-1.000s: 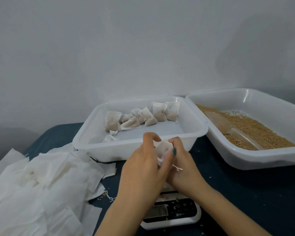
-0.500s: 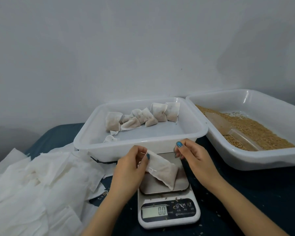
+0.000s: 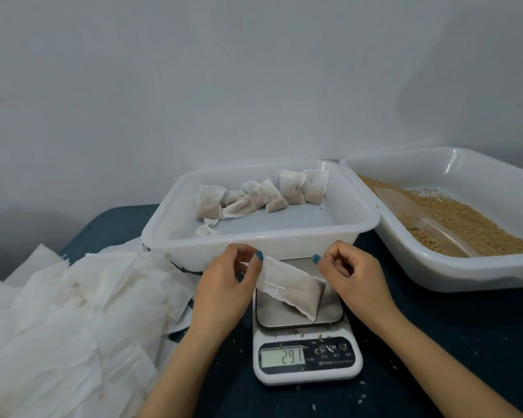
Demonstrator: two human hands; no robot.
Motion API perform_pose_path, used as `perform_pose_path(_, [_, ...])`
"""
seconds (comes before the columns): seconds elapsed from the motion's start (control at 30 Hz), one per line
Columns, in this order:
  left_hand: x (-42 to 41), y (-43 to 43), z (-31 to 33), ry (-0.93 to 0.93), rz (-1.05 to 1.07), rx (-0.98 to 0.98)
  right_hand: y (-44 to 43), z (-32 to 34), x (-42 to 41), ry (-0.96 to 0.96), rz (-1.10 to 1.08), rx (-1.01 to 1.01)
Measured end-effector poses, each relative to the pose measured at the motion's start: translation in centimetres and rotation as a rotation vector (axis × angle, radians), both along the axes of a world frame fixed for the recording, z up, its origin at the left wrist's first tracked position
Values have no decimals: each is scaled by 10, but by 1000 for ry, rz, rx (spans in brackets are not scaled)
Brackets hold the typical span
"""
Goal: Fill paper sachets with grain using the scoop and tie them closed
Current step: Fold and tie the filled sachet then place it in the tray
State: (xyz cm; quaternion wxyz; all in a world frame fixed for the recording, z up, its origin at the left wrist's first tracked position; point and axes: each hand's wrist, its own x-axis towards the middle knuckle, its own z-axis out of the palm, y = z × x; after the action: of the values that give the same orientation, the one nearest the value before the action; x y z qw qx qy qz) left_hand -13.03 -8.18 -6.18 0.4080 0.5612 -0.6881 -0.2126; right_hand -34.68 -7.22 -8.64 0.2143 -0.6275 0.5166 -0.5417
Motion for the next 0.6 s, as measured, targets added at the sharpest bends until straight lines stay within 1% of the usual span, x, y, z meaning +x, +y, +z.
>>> perform_pose_path(0.13, [1, 2, 2, -69, 13, 19, 0, 2, -1, 8, -6, -13])
perform_pose_path(0.3, [-7, 3, 0, -285, 55, 11, -2, 2, -2, -4, -9, -13])
perform_pose_path(0.43, [-18, 9, -1, -355, 3, -42, -2, 2, -3, -12, -7, -14])
perform_pose_path(0.53, [-13, 12, 3, -365, -21, -7, -2, 2, -4, -16, -13, -15])
perform_pose_path(0.6, [0, 16, 12, -441, -5, -2, -3, 2, -4, -27, -8, -12])
